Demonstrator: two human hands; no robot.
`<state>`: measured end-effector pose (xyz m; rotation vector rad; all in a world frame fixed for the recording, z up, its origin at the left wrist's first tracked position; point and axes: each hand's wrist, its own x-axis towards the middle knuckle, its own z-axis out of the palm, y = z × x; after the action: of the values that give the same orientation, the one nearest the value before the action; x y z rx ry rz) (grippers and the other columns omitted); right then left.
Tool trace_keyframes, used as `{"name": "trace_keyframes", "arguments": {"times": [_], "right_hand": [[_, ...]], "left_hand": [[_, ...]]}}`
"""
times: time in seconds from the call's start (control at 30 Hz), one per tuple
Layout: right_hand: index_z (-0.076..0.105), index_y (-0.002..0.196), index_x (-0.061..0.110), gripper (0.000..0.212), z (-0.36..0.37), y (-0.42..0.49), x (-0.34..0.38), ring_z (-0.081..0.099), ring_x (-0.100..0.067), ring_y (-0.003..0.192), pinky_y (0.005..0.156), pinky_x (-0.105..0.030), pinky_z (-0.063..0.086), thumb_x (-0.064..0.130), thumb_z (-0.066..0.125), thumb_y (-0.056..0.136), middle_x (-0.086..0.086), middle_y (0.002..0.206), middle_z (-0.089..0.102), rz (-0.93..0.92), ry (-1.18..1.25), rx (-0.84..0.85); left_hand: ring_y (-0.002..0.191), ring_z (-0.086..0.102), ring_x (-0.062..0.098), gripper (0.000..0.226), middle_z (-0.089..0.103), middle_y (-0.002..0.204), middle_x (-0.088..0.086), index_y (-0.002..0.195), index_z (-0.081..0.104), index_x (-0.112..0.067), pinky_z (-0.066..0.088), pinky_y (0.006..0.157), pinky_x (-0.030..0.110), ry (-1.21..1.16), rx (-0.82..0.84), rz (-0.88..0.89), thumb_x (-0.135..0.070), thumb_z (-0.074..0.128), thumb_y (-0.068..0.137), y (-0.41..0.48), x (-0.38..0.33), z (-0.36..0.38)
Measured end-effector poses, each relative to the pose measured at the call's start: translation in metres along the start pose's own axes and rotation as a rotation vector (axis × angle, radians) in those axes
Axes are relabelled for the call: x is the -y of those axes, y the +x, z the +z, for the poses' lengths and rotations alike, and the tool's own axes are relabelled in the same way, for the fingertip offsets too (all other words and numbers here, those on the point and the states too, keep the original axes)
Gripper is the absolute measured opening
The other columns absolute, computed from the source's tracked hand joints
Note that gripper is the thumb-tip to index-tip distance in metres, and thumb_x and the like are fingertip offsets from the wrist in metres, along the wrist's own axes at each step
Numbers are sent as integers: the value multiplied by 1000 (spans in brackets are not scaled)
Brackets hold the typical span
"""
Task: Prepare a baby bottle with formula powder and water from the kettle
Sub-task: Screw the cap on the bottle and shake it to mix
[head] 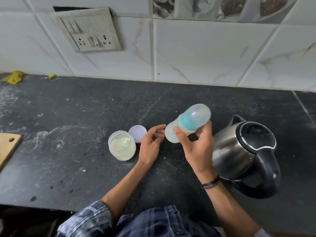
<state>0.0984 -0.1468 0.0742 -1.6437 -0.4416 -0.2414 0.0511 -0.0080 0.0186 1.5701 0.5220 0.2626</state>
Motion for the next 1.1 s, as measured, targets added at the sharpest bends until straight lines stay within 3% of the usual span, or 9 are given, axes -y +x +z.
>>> {"name": "trace_keyframes", "arguments": {"times": [0.17,0.3,0.4,0.53,0.67,0.77,0.83,0.9,1.1], "right_hand": [[51,120,42,53,6,17,4,75,-3,99,83,-31,63,53,82,79,30,107,73,124,53,128],[54,125,23,48,1,23,-1,74,-5,101,84,-20,57,36,80,87,18,112,76,139,201,32],[55,124,22,49,2,27,7,74,-6,101,86,-29,58,34,80,85,18,109,76,162,178,115],[53,124,23,40,-9,37,16,70,-12,106,94,-50,58,32,72,89,12,110,74,116,257,-28],[50,127,21,47,-9,35,25,69,1,105,90,-24,55,26,76,88,22,112,73,102,246,22],[42,135,19,48,-12,38,24,66,1,116,98,-23,53,10,70,97,17,123,69,32,328,-143],[46,130,12,45,-7,42,28,69,3,106,91,-20,53,14,74,95,21,111,73,102,272,-30],[50,125,16,43,-6,36,28,70,1,101,89,-25,55,21,78,92,20,105,75,149,263,-8],[37,144,17,60,-6,41,48,62,-21,129,106,-73,45,30,67,94,15,130,68,29,421,-293]], "left_hand": [[96,69,18,49,77,104,-9,109,69,-37,55,89,25,31,-67,25,8,59,92,0,-1,-2],[91,67,10,52,75,100,-13,107,69,-39,55,89,22,14,-54,61,9,58,91,3,-5,2],[90,67,10,52,76,100,-12,107,69,-40,55,88,22,13,-65,57,8,59,90,4,-1,0],[86,63,5,49,72,100,-5,111,72,-34,52,88,21,47,-15,48,9,57,92,5,10,3],[83,60,4,50,71,101,-3,110,71,-35,49,83,18,70,12,25,9,57,90,6,20,4],[83,61,5,48,71,101,-4,111,72,-32,49,82,16,72,6,29,8,57,90,11,22,5],[83,61,5,47,71,101,-2,111,72,-31,49,83,17,65,-2,25,8,57,90,12,22,5],[84,61,6,45,71,102,-2,113,72,-29,50,83,18,71,18,25,7,58,91,9,25,6],[83,61,2,42,71,104,-4,110,72,-31,52,87,18,98,26,14,4,59,91,16,26,3]]}}
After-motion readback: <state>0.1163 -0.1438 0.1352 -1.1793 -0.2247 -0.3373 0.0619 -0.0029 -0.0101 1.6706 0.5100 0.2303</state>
